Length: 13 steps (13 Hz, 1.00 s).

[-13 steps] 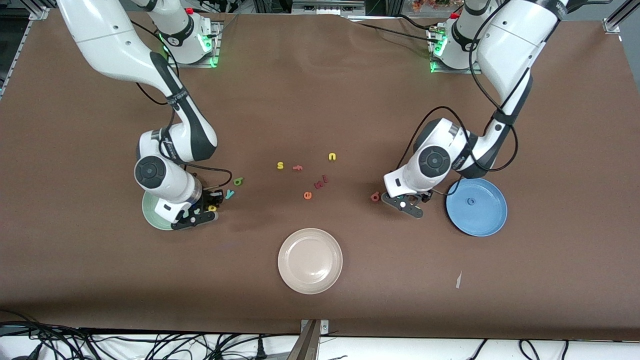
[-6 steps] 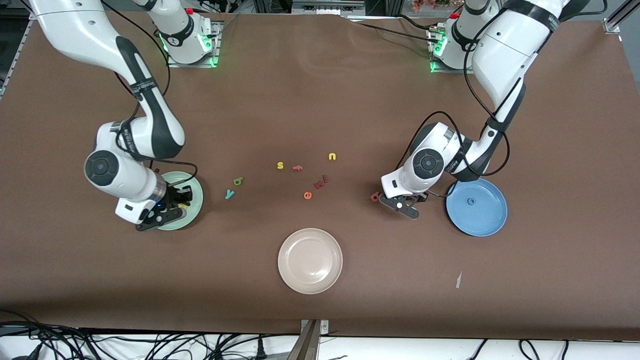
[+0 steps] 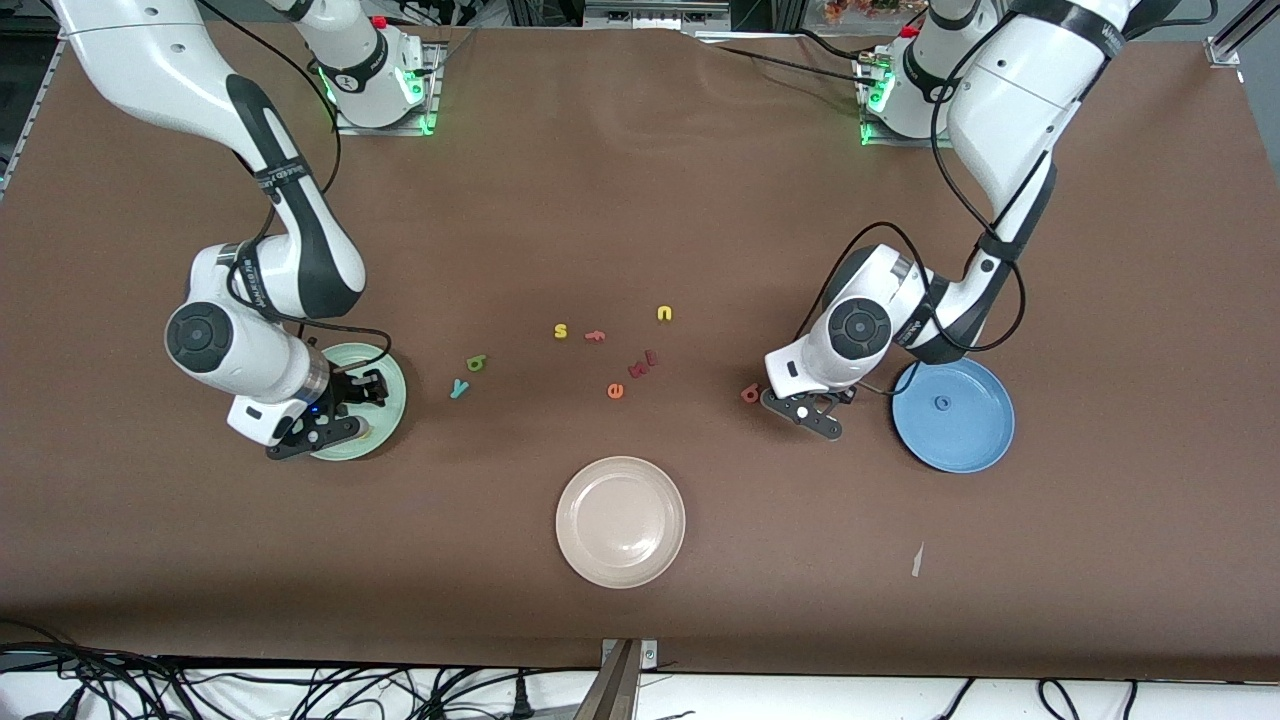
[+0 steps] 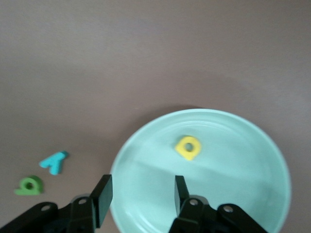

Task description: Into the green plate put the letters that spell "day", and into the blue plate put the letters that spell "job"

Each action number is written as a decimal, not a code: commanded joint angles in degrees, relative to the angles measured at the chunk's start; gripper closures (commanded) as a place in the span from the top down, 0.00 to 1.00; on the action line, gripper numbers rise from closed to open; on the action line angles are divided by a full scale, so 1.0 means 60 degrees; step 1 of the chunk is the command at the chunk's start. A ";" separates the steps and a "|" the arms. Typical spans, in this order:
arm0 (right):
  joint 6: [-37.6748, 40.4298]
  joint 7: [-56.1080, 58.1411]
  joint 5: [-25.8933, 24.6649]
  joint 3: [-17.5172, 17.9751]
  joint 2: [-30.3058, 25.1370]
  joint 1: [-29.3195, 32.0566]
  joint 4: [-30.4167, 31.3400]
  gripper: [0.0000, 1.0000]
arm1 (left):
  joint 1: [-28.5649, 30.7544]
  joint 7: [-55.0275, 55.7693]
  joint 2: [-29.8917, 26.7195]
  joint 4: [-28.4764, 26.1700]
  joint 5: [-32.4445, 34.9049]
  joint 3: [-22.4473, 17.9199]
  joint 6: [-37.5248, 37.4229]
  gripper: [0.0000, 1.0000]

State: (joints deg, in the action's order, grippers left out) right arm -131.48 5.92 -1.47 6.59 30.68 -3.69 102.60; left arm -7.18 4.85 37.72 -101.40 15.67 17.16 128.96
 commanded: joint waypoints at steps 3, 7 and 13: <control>-0.0690 -0.2505 -0.0121 0.0513 0.0482 -0.0658 0.0010 0.60 | 0.1003 -0.2221 -0.1028 0.0288 0.0319 -0.0033 -0.1717 0.00; -0.0923 -0.4120 -0.0355 0.0513 0.0542 -0.0968 0.0140 0.60 | 0.2161 -0.4907 -0.0955 0.0259 0.0319 -0.0033 -0.1807 0.04; -0.1978 -0.5439 -0.0326 0.0513 0.0556 -0.0997 0.1064 0.59 | 0.2456 -0.5175 -0.0794 0.0172 0.0188 0.0054 -0.1411 1.00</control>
State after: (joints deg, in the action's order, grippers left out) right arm -140.84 -23.56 -2.60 9.38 34.63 -9.81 106.53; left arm 7.89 -26.54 33.41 -100.13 15.77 16.81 120.12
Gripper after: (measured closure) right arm 0.405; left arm 0.441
